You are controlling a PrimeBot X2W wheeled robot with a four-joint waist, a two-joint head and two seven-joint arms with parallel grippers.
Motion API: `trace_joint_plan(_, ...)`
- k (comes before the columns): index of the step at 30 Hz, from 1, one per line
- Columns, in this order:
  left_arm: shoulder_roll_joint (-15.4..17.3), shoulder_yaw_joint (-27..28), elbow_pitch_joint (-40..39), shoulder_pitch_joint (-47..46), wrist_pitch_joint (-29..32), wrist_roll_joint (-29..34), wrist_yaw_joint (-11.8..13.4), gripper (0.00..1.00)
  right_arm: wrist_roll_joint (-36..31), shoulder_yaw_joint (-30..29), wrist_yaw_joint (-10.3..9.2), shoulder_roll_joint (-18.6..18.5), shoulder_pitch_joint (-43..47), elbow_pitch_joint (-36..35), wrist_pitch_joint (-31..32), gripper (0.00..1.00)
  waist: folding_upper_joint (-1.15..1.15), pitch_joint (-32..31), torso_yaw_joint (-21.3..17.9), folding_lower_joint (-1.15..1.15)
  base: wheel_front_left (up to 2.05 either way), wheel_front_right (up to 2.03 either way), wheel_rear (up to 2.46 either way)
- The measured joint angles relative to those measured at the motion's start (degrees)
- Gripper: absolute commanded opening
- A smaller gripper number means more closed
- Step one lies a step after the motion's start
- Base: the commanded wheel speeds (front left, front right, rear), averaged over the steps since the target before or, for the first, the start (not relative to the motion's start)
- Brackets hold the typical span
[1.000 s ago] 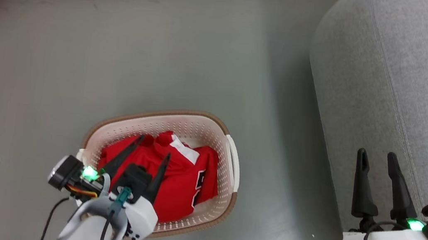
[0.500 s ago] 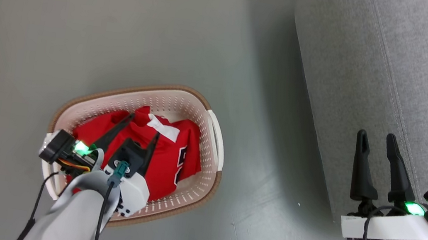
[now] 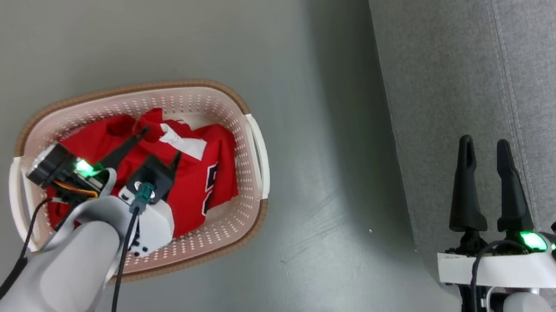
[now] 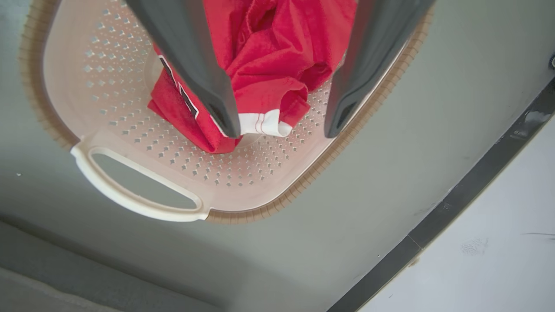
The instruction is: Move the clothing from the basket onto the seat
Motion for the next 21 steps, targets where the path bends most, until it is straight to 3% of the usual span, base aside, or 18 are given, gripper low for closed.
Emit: trace_joint_plan(21, 1.21, 0.47, 5.11, -5.48, 2.49, 1.11, 1.67, 1.00, 1.96, 2.56, 0.00, 0.00, -5.70, -0.71, -0.01, 1.00, 0.00, 6.27, -3.69, 0.00, 0.00, 0.00, 0.00)
